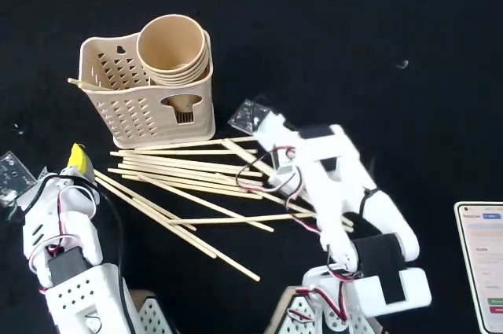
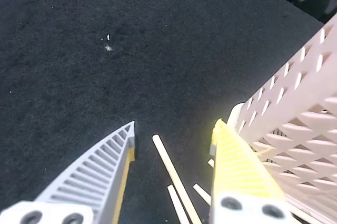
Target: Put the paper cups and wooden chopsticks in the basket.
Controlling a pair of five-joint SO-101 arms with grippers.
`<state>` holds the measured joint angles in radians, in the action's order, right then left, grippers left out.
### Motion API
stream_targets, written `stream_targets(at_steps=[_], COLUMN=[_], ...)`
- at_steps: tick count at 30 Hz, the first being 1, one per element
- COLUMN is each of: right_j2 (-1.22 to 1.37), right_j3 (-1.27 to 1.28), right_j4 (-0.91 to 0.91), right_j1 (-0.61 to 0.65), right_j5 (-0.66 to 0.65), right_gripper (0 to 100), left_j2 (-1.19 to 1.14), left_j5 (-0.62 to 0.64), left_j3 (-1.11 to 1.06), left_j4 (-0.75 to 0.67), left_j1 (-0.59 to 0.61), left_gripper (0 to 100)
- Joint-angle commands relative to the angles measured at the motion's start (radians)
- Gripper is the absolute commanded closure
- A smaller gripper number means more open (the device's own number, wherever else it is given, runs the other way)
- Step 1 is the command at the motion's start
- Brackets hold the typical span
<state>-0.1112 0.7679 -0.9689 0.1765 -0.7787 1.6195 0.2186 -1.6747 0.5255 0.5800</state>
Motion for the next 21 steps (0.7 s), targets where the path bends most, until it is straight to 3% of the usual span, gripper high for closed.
stream_targets(at_steps=[1,10,17,21], right_j2=[-0.079,-0.131,-0.375,-0.598], right_j3=[-0.061,-0.062,-0.165,-0.165], right_j4=[-0.074,-0.100,-0.347,-0.466], right_j1=[-0.032,-0.032,0.006,0.107], right_j5=[-0.014,-0.009,-0.006,0.052], right_gripper=[97.8,98.8,98.8,98.8], left_j2=[0.014,0.014,0.014,0.014], left_j5=[-0.017,-0.018,-0.018,-0.018], left_j3=[-0.005,-0.005,-0.005,-0.005], left_j4=[-0.018,-0.018,-0.018,-0.021], left_j1=[-0.012,-0.012,-0.012,-0.013], left_gripper=[77,77,77,77])
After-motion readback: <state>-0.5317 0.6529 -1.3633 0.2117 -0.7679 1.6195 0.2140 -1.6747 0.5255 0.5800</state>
